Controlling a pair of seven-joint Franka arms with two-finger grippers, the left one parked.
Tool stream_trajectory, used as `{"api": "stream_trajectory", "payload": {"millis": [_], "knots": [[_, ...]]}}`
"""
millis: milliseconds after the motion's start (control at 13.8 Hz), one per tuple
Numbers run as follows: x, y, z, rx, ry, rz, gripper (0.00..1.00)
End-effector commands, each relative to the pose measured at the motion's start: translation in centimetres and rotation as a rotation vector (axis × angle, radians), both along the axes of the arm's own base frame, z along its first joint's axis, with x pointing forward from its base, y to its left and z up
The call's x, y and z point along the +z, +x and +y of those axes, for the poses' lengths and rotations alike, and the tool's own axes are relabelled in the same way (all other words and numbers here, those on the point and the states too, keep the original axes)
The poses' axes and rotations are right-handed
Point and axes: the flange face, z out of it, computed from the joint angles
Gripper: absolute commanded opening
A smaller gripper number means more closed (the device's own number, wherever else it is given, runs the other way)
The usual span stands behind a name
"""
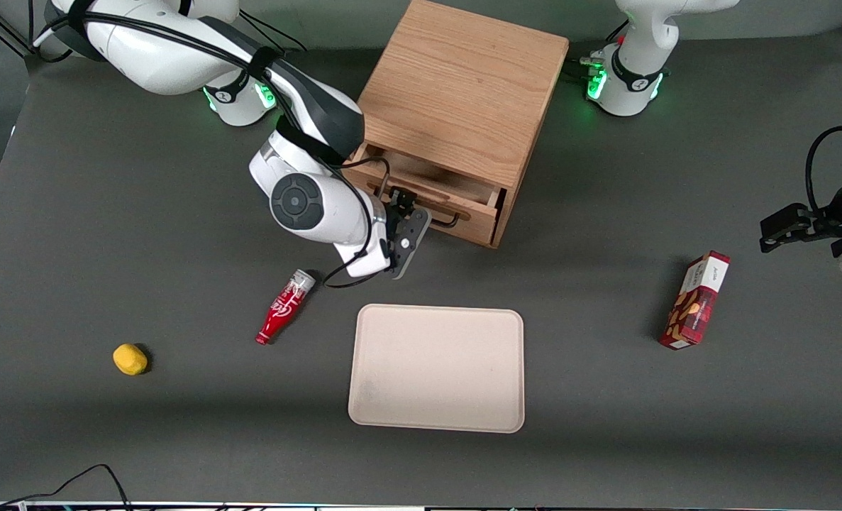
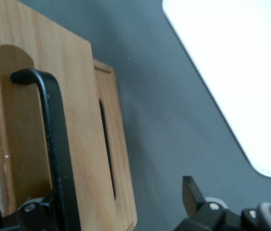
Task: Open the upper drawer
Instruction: 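Pull the handle with the right gripper, sliding the upper drawer out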
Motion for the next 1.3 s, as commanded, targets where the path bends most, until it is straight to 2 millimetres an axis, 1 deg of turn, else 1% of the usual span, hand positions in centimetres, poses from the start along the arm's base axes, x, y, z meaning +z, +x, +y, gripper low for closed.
{"api": "stream_trajectory", "payload": {"millis": [0,72,217,289,506,578,723,1157,1229], "knots": [[0.8,1.2,-0.7,-0.017,0.001,-0.065,1.0],[0.8,1.5,-1.1,-0.024,-0.002,-0.069,1.0],[0.9,2.5,-2.4,-0.045,-0.018,-0.084,1.0],[1.4,2.7,-2.7,-0.051,-0.016,-0.093,1.0],[1.9,4.2,-4.2,-0.085,-0.019,-0.109,1.0],[2.0,4.4,-4.4,-0.089,-0.018,-0.112,1.0],[2.1,5.3,-5.4,-0.106,-0.026,-0.123,1.0],[2.4,6.8,-6.7,-0.143,-0.024,-0.162,1.0],[2.5,7.4,-7.4,-0.157,-0.026,-0.171,1.0]]}}
